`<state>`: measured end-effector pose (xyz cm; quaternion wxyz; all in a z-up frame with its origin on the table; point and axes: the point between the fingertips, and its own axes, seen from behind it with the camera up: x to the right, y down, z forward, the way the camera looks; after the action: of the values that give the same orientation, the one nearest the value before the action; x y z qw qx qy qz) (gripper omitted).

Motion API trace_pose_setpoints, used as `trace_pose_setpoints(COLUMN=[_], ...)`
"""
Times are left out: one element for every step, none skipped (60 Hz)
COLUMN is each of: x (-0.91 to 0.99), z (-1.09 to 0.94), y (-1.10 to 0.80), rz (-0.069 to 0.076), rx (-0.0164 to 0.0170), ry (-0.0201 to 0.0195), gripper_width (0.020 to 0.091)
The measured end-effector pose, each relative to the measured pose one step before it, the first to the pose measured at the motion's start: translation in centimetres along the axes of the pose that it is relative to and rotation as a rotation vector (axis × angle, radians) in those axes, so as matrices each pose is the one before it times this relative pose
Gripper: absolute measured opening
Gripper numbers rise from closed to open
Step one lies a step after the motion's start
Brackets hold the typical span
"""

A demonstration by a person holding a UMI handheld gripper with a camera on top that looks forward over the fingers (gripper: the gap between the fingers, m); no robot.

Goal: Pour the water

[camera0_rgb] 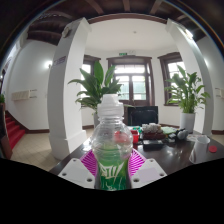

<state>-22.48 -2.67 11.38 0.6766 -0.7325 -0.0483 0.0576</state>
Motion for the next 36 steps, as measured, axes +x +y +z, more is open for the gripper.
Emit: trace_pose_setpoints(x=[0.092,0.163,0.249,0.231,0.232,0.237,0.323,0.668,0.481,0.420,0.502,0.506,0.563,0.581,0.741,0.603,0.486,0.440,0.422,0.394,0.410,0.406,0.374,0.188,0.418,0.327,0.250,0.182,0.143,0.107,0.085,-0.266,0.226,0.095,0.058,0.014], z=[-0.007,-0.018,0.015,0.024,0.048,0.040,0.026,-0.049,0.041,0.111,0.041,0.033,0.056,0.072,0.319,-0.016,0.095,0.106,0.099,0.104,0.087,0.075,0.101,0.399,-0.091,0.053,0.073,0.049,0.040,0.033,0.014,0.131,0.332,0.018,0.035,-0.018], y=[-0.005,-0.019,-0.094,-0.158,-0.170,-0.270,-0.400,-0.263,-0.412,-0.444,-0.379,-0.443,-0.534,-0.570,-0.414,-0.497,-0.529,-0.551,-0.601,-0.644,-0.575,-0.607,-0.628,-0.718,-0.653,-0.568,-0.558,-0.524,-0.521,-0.574,-0.592,-0.484,-0.622,-0.565,-0.599,-0.649], rz=[-0.0024,0.0018,0.0037,0.0069,0.0108,0.0142,0.0169,0.0189,0.0230,0.0287,0.0320,0.0316,0.0319,0.0331,0.0360,0.0447,0.0510,0.0521,0.0512,0.0519,0.0541,0.0559,0.0550,0.0521,0.0485,0.0482,0.0484,0.0485,0.0489,0.0488,0.0471,0.0455,0.0455,0.0460,0.0461,0.0455], rx=[-0.00728,-0.00707,-0.00541,-0.00426,-0.00371,-0.00155,0.00266,0.00520,0.00633,-0.00115,-0.00383,-0.00068,0.00389,0.00496,0.00382,0.00412,0.00200,0.00311,0.00624,0.00752,0.00574,0.00597,0.00765,0.00852,0.01017,0.00812,0.00656,0.00530,0.00492,0.00745,0.00999,0.01331,0.01137,0.01171,0.01482,0.01723], ry=[0.00365,0.00364,0.00345,0.00124,-0.00212,-0.00296,-0.00255,-0.00229,-0.00043,0.00215,0.00212,0.00108,0.00107,0.00231,0.00354,0.00092,-0.00001,-0.00337,-0.00520,-0.00465,-0.00315,-0.00191,-0.00165,0.00193,-0.00285,-0.00331,-0.00280,-0.00368,-0.00493,-0.00554,-0.00572,-0.00128,-0.00629,-0.00744,-0.00620,-0.00649], gripper_width=[0.0354,0.0355,0.0355,0.0355,0.0355,0.0355,0.0355,0.0354,0.0355,0.0356,0.0356,0.0355,0.0356,0.0357,0.0357,0.0356,0.0355,0.0355,0.0355,0.0354,0.0354,0.0354,0.0354,0.0355,0.0354,0.0354,0.0354,0.0355,0.0354,0.0355,0.0355,0.0353,0.0353,0.0353,0.0354,0.0354])
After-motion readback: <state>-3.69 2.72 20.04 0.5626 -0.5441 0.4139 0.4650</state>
